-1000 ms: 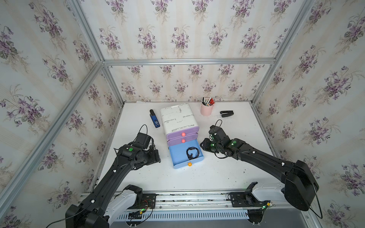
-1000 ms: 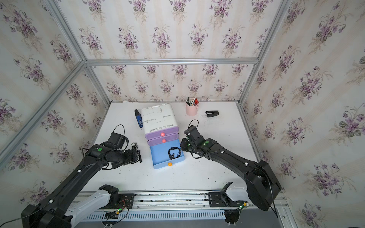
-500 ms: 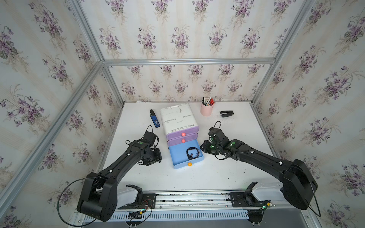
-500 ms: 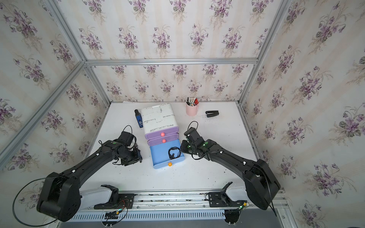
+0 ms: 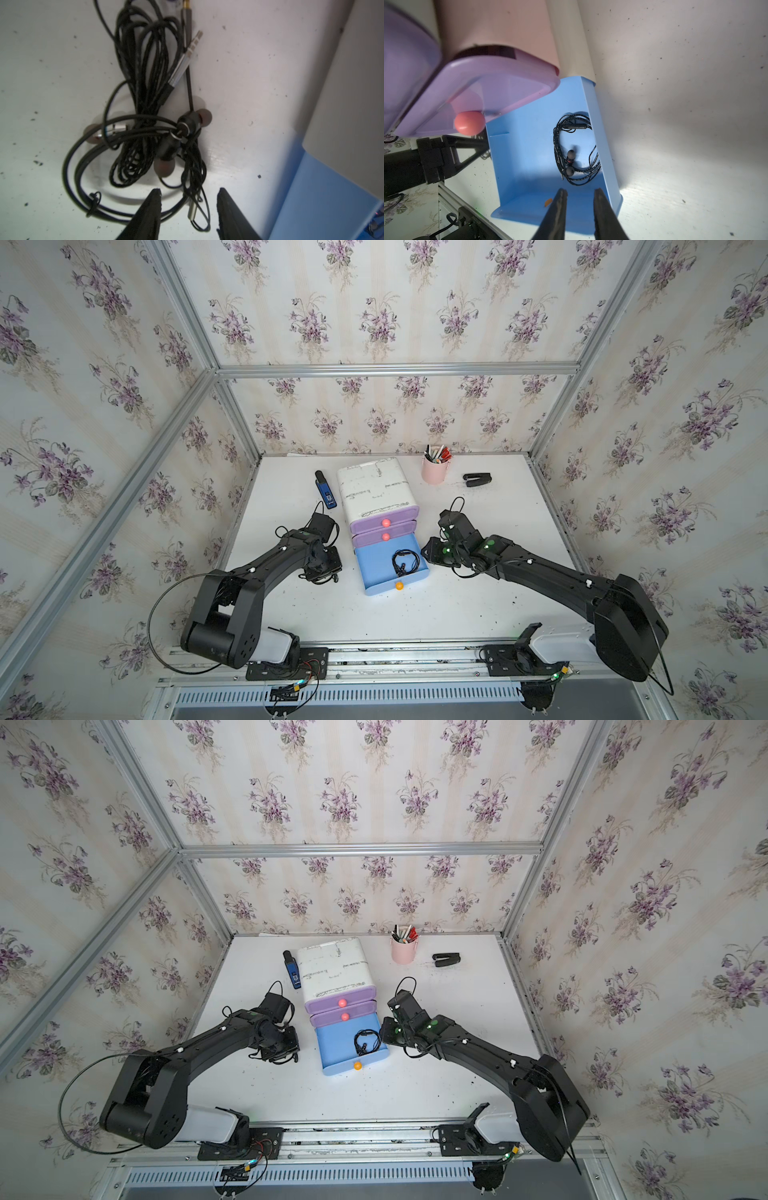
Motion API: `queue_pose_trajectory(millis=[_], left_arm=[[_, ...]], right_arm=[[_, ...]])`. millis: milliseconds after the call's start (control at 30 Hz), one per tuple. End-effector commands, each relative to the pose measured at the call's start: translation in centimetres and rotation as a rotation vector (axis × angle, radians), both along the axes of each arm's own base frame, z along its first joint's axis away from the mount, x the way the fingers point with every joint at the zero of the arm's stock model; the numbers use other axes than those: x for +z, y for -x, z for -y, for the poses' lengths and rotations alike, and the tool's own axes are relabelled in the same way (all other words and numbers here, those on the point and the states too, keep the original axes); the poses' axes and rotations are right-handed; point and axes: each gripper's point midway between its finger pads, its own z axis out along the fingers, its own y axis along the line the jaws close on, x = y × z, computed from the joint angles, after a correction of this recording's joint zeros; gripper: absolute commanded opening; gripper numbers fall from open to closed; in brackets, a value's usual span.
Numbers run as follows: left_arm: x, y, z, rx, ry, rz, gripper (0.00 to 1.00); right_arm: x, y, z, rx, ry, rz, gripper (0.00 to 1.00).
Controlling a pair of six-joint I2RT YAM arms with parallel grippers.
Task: Place the wired earphones into the drawer by color
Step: Pick up the wired earphones from the center of the board.
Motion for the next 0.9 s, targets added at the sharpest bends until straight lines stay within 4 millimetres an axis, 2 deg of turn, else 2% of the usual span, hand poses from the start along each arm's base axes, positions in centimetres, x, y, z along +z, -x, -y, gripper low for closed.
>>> queue_pose_trajectory(millis=[0, 200, 500, 767, 867], left_arm=[[-0.1, -0.8, -0.4, 0.007, -0.03, 0.015, 0.47], [-1.0, -0.6, -0.9, -0.007, -0.074, -0.031, 0.43], [-1.7, -0.3, -0.9, -0.022, -0.073, -0.049, 0.23], [-1.0, 0.0, -0.6, -0.051, -0.053, -0.038, 0.04], [-0.2, 0.3, -0.6, -0.063, -0.045, -0.021, 0.01]], right_arm=[[0.2, -0.1, -0.1, 0.005, -0.005, 0.016, 0.27], [0.0, 0.0, 0.0, 0.004, -0.001, 0.014, 0.27], [0.0, -0.1, -0.1, 0.001, -0.007, 0.015, 0.27], [-0.2, 0.0, 0.0, 0.001, -0.005, 0.012, 0.27], [-0.1, 0.0, 0.0, 0.0, -0.006, 0.013, 0.27]])
